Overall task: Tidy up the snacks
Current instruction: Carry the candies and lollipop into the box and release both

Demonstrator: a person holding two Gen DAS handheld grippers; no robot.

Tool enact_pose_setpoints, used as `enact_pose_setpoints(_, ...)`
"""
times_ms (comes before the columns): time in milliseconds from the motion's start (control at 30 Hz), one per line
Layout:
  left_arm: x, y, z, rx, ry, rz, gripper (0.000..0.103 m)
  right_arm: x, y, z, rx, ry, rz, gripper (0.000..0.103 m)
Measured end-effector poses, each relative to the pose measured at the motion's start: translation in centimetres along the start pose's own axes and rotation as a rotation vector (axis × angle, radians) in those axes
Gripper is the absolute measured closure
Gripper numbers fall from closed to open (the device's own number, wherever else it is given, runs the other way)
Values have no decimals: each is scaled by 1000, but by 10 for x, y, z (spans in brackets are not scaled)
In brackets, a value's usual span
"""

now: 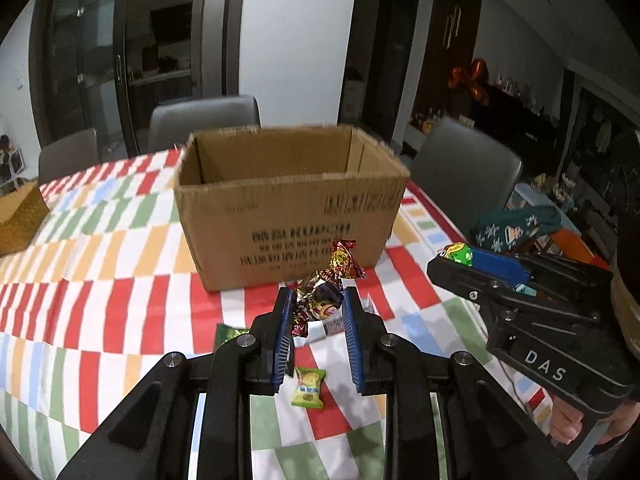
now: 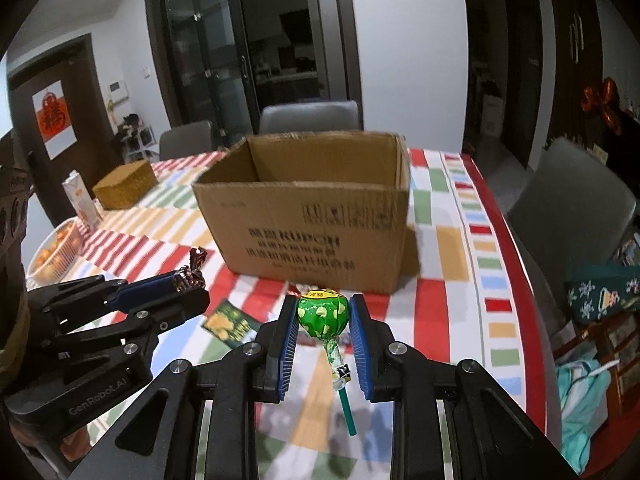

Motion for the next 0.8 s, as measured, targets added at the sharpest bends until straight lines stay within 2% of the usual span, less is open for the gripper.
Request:
enact_pose_setpoints(533,-48,-19,-58,47,155,-49,78,-25,-30,-63,-25,123,-39,76)
enact_pose_setpoints(700,-46,-26,-74,52,164,-58,78,-18,-34,-80,-29,123,-49,76)
enact_pose_setpoints(800,-41,-32,-81,36,144,-44,78,-10,-34,-90,-18,101,-71,76)
Point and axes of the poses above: each gripper's, at about its wrist camera, not at the fingertips, and x roughly the way its jaws point, y to its right, z to its underside, the point moved 6 cm from there along x, roughly the way its jaws point, and after that the axes turned 3 degrees about z, right-handed, at the moved point
